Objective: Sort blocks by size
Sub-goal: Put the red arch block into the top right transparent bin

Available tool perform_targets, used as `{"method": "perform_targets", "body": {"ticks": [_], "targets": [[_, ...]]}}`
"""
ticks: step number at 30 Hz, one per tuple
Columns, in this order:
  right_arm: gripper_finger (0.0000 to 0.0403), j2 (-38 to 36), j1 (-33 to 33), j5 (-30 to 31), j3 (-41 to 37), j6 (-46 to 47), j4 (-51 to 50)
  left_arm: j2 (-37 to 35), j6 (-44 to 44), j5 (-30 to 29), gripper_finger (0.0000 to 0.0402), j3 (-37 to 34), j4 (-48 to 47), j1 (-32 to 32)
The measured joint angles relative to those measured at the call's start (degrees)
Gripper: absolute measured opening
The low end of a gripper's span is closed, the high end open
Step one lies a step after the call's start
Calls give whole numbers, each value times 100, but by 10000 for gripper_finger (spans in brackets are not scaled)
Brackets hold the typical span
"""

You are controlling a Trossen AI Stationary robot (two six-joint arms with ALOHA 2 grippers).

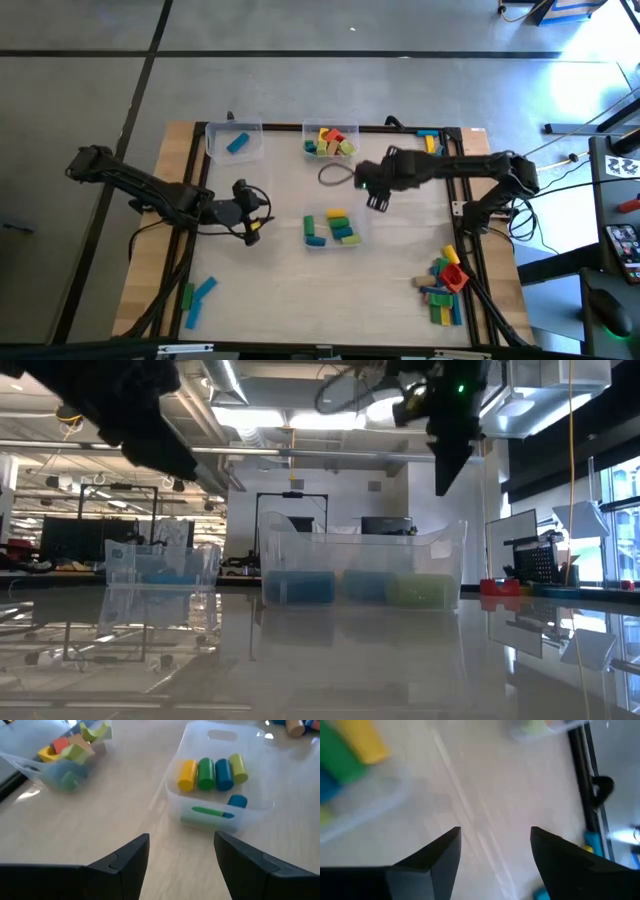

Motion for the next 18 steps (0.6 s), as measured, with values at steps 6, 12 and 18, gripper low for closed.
{"method": "perform_targets", "body": {"ticks": [6, 12, 18], "targets": [[237, 0, -985, -282, -209, -599, 7, 0, -145, -2, 218, -75, 7, -33], [237, 0, -1966, -388, -533, -532, 348, 0, -142, -2, 218, -75, 16, -33], [237, 0, -2837, -600, -943, 408, 694, 0, -143, -2, 218, -75, 18, -33]]}}
